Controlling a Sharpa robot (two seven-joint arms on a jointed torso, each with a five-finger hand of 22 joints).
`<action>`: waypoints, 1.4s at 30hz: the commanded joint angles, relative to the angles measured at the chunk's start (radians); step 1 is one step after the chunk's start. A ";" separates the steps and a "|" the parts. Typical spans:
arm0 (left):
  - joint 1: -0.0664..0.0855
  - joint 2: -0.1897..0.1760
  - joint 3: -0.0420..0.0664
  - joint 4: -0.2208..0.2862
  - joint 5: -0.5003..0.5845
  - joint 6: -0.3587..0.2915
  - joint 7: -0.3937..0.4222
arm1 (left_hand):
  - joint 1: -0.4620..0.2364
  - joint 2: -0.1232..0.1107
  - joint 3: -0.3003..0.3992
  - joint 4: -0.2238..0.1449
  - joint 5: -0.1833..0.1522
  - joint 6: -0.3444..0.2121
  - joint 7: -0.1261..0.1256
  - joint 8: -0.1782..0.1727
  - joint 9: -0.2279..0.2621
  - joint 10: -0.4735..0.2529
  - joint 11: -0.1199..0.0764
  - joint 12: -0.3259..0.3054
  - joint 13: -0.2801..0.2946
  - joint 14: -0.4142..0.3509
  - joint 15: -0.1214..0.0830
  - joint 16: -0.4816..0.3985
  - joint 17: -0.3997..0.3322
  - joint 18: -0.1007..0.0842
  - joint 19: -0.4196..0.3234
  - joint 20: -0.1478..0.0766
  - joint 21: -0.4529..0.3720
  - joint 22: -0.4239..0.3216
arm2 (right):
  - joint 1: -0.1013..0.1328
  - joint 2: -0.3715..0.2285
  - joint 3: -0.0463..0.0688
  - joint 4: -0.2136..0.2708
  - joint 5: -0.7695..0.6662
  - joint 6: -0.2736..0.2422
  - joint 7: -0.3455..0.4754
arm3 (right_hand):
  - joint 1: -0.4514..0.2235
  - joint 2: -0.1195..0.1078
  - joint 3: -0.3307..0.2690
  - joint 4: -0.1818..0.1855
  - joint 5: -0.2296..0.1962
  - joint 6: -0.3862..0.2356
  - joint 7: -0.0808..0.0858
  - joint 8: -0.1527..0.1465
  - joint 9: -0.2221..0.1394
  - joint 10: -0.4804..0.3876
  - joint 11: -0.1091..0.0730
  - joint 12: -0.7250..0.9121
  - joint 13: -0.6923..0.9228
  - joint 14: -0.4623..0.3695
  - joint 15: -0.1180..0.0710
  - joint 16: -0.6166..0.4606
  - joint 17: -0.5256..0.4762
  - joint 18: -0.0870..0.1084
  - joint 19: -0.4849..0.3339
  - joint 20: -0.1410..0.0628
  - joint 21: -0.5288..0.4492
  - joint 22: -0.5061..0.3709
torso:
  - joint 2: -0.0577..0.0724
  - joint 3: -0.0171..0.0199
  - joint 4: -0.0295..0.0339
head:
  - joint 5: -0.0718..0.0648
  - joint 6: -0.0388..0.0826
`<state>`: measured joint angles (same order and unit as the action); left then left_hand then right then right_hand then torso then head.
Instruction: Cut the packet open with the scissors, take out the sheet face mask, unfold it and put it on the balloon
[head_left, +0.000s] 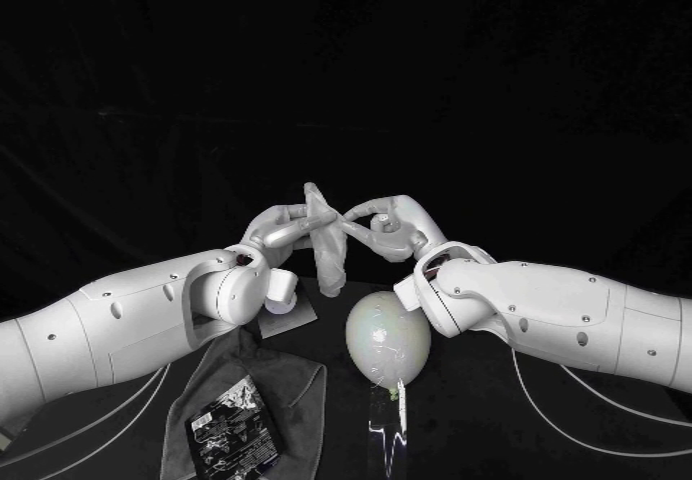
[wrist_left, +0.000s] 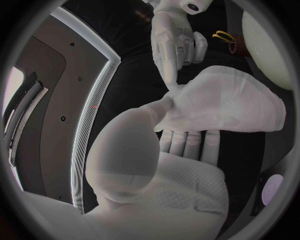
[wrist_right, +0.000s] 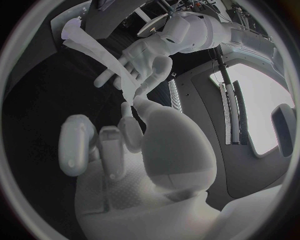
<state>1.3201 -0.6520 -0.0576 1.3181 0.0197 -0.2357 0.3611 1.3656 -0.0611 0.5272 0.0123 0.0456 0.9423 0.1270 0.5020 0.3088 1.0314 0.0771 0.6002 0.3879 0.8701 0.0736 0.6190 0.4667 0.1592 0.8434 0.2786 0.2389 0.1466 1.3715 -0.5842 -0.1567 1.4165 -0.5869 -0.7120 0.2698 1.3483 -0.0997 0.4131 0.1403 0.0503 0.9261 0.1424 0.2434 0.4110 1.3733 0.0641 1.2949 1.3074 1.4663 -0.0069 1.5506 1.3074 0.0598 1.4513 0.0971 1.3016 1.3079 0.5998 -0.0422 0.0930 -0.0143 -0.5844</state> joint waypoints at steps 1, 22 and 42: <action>0.001 0.003 0.001 0.004 0.002 0.006 0.016 | 0.012 0.000 0.005 -0.002 0.003 0.003 0.004 0.004 0.011 -0.006 0.002 -0.001 -0.001 -0.008 0.000 0.005 0.001 0.009 -0.008 0.000 0.005 0.001 | 0.001 0.003 0.001 -0.001 -0.033 -0.020 -0.014 | 0.015 0.000 0.002 -0.012 -0.001 0.012 0.000 0.005 0.000 0.010 -0.004 0.007 0.034 0.096 -0.001 0.007 0.231 -0.004 0.002 0.002 0.007 0.190 | 0.000 -0.0004 0.0005 | 0.000 0.001; 0.001 0.004 0.001 0.005 0.000 -0.003 0.014 | 0.012 -0.001 0.006 -0.002 0.003 0.002 0.004 0.004 0.012 -0.007 0.002 -0.001 -0.001 -0.009 0.000 0.006 0.001 0.009 -0.009 0.000 0.006 0.002 | 0.001 0.006 0.001 0.007 -0.066 -0.099 -0.017 | 0.043 0.021 0.062 -0.083 -0.001 0.096 -0.071 0.167 0.090 0.086 -0.067 0.094 0.106 0.101 -0.056 0.014 0.247 -0.018 0.034 -0.048 0.079 0.209 | 0.000 -0.0001 -0.0004 | 0.002 0.001; 0.001 0.009 0.001 0.011 0.006 -0.029 0.003 | 0.007 0.001 -0.006 -0.007 0.003 -0.019 0.010 0.004 0.011 -0.025 0.008 -0.015 -0.030 0.007 -0.005 0.065 0.011 0.023 0.070 -0.034 0.108 0.061 | 0.000 0.004 0.001 0.021 -0.132 -0.122 -0.031 | 0.021 0.007 0.114 -0.099 -0.001 0.074 -0.074 0.223 0.122 0.100 -0.070 0.105 0.119 0.103 -0.059 0.017 0.256 -0.023 0.043 -0.053 0.101 0.214 | 0.000 -0.0001 0.0000 | 0.002 0.004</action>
<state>1.3200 -0.6459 -0.0578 1.3248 0.0192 -0.2566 0.3589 1.3696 -0.0652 0.5272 0.0065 0.0457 0.9314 0.1350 0.5104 0.3100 1.0129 0.0841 0.5916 0.3618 0.8704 0.0734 0.6776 0.4768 0.1708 0.9049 0.2464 0.3385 0.2026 1.3716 -0.5803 -0.1565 1.4346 -0.6777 -0.8202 0.2429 1.3793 -0.0953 0.5210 0.0412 0.0457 1.0071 0.0710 0.4606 0.5316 1.4602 -0.0067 1.3969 1.3080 1.4648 -0.0593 1.5613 1.3075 0.0450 1.4659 0.0529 1.3996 1.3081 0.5997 -0.0421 0.0929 -0.0131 -0.5811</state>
